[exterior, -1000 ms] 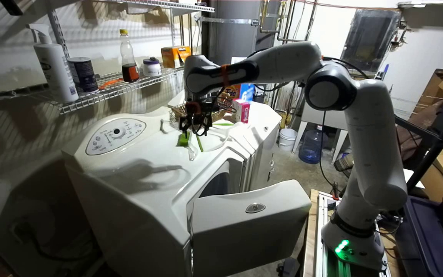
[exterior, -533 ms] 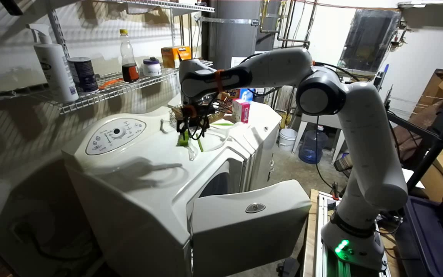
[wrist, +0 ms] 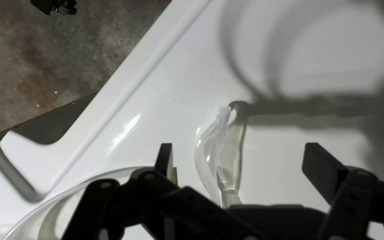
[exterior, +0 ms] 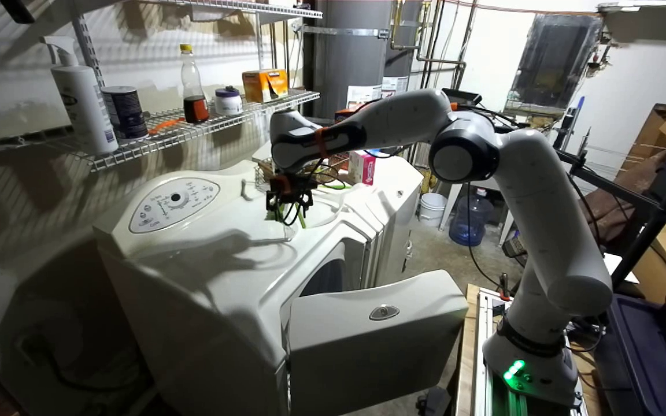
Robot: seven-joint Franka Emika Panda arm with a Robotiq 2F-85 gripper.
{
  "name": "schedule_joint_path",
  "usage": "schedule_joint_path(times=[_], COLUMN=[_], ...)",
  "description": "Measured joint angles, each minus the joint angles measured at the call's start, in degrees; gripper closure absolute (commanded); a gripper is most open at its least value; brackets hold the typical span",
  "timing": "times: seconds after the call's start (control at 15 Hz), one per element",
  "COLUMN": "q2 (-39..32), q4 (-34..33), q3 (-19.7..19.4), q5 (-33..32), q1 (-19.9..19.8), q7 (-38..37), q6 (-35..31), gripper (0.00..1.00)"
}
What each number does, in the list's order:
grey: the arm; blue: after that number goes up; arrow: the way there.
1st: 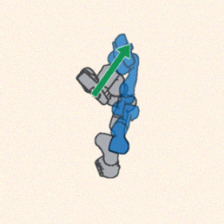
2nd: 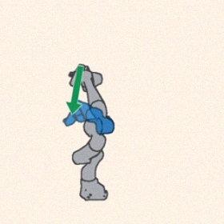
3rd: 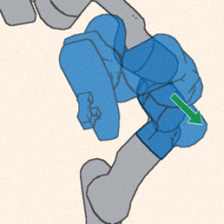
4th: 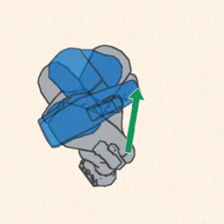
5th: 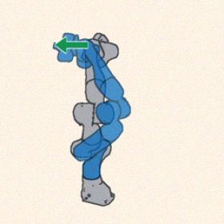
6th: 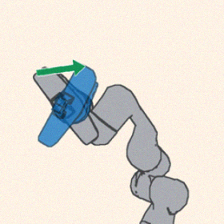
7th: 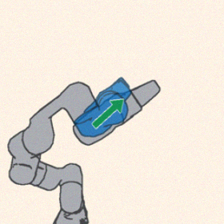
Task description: Use the green hand broom to sweep the top of the left washing machine
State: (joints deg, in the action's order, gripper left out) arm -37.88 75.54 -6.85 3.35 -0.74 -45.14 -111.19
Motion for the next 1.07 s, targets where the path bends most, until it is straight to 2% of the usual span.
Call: schedule_joint_path(times=[0.27, 0.33, 0.4, 0.73, 1.07], q2=[-4.4, -5.2, -6.1, -8.2, -8.3], q4=[-1.5, -1.8, -2.3, -3.8, -3.9], q3=[-0.6, -0.8, -1.1, -2.5, -3.1], q5=[0.0, 0.0, 0.0, -0.1, -0.4], q1=[-0.1, -0.1, 0.0, 0.3, 0.5], q7=[-1.4, -1.9, -2.6, -6.1, -9.4], q6=[-4.1, -5.4, -6.4, -7.4, -4.8], gripper=[0.0, 0.09, 0.28, 0.64, 0.98])
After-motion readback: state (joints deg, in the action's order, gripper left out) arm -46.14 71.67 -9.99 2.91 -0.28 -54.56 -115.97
